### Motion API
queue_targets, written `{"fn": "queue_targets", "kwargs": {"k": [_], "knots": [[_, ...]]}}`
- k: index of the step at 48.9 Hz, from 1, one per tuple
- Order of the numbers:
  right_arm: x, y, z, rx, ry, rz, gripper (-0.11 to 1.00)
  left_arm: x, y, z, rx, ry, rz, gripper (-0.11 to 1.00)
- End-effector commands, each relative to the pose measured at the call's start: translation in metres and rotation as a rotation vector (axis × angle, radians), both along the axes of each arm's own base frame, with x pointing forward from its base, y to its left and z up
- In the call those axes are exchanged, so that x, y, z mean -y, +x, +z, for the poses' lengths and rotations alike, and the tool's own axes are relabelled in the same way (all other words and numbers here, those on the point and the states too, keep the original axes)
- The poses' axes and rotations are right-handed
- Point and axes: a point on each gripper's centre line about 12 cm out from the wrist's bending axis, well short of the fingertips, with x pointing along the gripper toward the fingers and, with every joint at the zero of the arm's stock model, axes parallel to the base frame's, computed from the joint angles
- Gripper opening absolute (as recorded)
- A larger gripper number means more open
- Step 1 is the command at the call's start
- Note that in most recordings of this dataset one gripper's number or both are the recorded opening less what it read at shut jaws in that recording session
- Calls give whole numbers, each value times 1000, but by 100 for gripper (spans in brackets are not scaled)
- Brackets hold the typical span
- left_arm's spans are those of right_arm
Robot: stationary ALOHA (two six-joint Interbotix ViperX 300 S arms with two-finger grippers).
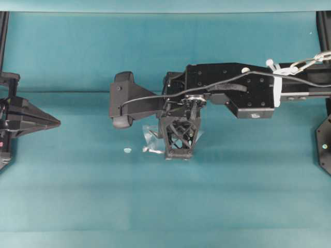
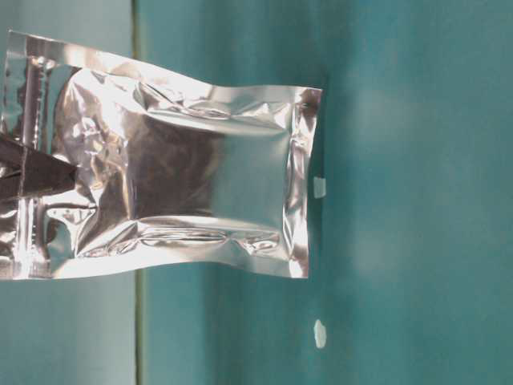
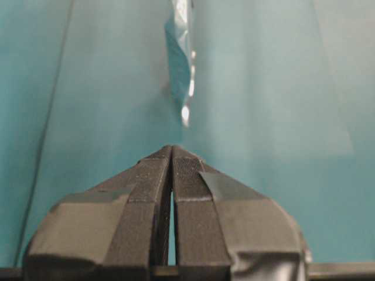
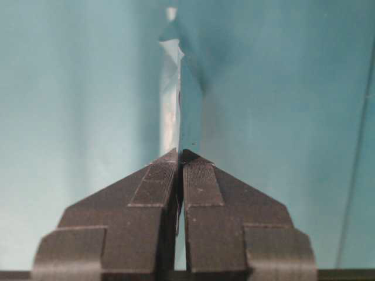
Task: Hand over the silver zip bag and make it stand upright.
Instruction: 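Rotate the held bag to hang vertically with the right gripper, then move the left gripper rightward to the bag's lower edge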
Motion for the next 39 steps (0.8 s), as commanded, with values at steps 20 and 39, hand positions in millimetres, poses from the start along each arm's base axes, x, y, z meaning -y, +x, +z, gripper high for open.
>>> {"fn": "queue_targets", "kwargs": {"k": [20,39], "knots": [[-6,5,-3,31,-36,44,2,-2,6,7,121,-103,42,0],[-11,7,-7,37,-42,78,2,-2,11,-6,125,-163,60,0]]}}
